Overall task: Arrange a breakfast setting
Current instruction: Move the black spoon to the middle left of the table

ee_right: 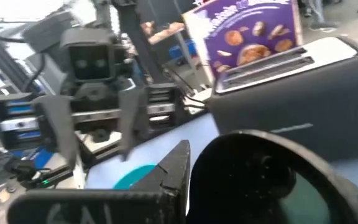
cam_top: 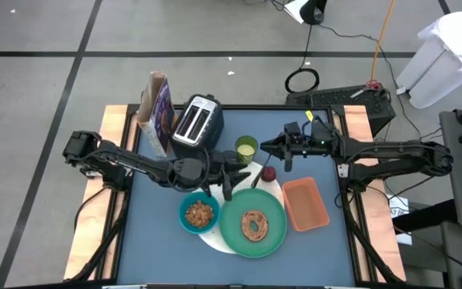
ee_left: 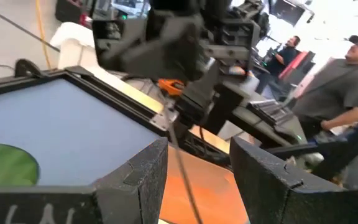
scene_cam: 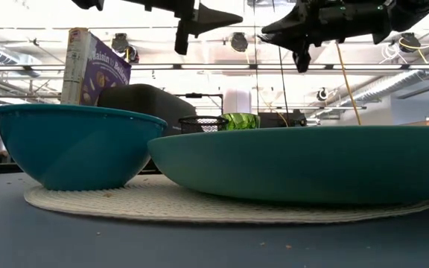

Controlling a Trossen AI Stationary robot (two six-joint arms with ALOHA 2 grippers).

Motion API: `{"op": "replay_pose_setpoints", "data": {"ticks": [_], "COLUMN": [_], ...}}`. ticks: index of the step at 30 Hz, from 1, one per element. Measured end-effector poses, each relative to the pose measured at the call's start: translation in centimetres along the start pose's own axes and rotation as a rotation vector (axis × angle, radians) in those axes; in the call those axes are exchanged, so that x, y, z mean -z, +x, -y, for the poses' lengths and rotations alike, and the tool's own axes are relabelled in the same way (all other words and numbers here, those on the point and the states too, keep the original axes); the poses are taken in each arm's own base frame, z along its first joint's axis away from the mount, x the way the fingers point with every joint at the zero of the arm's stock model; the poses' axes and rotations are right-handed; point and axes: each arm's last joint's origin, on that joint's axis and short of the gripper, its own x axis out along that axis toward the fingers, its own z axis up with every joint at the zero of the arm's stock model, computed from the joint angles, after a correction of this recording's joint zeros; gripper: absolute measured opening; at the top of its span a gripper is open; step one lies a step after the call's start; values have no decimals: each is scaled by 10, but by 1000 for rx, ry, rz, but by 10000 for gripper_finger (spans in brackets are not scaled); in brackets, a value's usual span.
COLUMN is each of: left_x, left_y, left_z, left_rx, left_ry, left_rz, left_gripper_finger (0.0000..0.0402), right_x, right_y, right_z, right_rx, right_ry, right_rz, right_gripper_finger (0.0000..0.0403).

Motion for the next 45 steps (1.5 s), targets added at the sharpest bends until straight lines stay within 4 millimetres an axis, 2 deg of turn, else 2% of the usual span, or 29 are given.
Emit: {"op": "replay_pose_setpoints", "data": {"ticks": [15,33,37,45], "left_x": [1,16,17,17], "left_y": [1,-1,-1,-1], "left_z": [-4,-11,-11,-11], "left_rx": [-24,-70,-72,-71], "left_ry": [-53,-168,-171,-171], "left_rz": [-13,-182,-189,-190], "left_gripper_finger": [179,177,148,47], "right_x": [16,21,23,25], "right_y": [41,60,61,61], "right_z": [-8,-7,-5,-4], "right_rx": [-145,-156,-142,-121], "right_ry": [19,18,23,26], "right_rz": [113,120,93,80], "right_gripper_finger": [58,59,59,59]}}
